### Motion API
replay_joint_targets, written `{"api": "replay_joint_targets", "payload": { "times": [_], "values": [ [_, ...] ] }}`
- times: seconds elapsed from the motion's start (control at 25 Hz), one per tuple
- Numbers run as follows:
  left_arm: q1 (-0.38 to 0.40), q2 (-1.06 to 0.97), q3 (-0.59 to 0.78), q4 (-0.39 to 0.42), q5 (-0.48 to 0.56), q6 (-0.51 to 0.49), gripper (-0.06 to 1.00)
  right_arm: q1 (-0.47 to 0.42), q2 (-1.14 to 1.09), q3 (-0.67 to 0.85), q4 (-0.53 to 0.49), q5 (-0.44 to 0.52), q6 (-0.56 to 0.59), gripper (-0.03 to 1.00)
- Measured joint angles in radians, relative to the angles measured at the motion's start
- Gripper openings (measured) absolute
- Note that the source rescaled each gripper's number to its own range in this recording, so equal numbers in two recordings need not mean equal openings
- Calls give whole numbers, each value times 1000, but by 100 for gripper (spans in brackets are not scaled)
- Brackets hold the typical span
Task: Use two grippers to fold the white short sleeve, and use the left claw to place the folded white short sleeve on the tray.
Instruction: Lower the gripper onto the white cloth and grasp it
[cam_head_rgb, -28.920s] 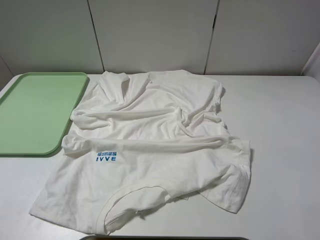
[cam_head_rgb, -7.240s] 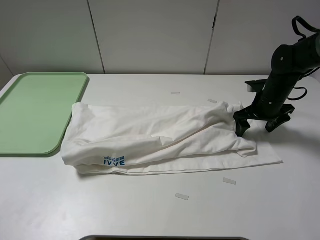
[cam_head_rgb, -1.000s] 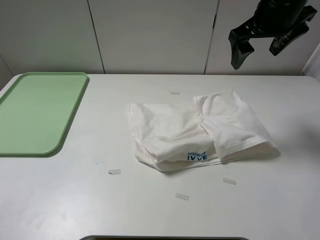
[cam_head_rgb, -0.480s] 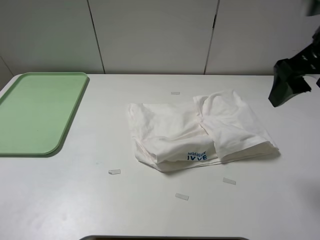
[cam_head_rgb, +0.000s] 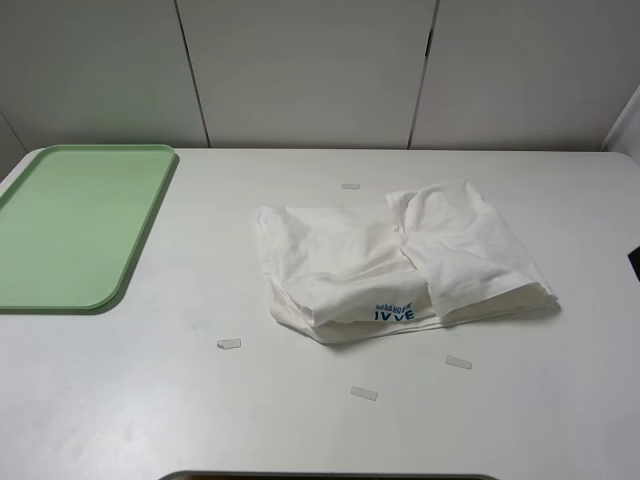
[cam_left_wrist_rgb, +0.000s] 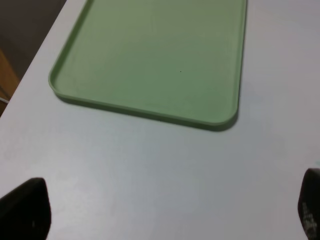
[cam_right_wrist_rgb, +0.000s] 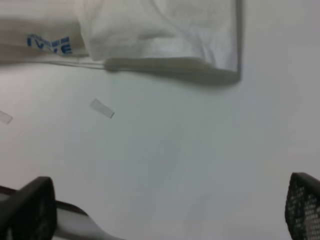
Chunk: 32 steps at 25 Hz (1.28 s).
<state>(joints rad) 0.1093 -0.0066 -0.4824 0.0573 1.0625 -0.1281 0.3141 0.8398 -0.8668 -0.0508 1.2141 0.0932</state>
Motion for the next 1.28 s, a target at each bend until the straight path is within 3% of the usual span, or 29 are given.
{"api": "replay_joint_targets", "payload": {
  "times": [0.48,0.76,0.92,0.96,1.08,1.28],
  "values": [
    [0,0,0,0,0,0,99,0,-431,146,6,7,2,100],
    [0,0,0,0,0,0,99,-5,-674,243,3,-76,2,100],
    [0,0,0,0,0,0,98,-68,-773,299,2,-121,2,100],
    [0,0,0,0,0,0,98,-140,-830,352,2,-152,-2,100],
    [0,0,0,0,0,0,98,-217,-845,366,3,-176,-18,100],
    [0,0,0,0,0,0,98,-266,-845,367,1,-181,-24,100]
  ]
}}
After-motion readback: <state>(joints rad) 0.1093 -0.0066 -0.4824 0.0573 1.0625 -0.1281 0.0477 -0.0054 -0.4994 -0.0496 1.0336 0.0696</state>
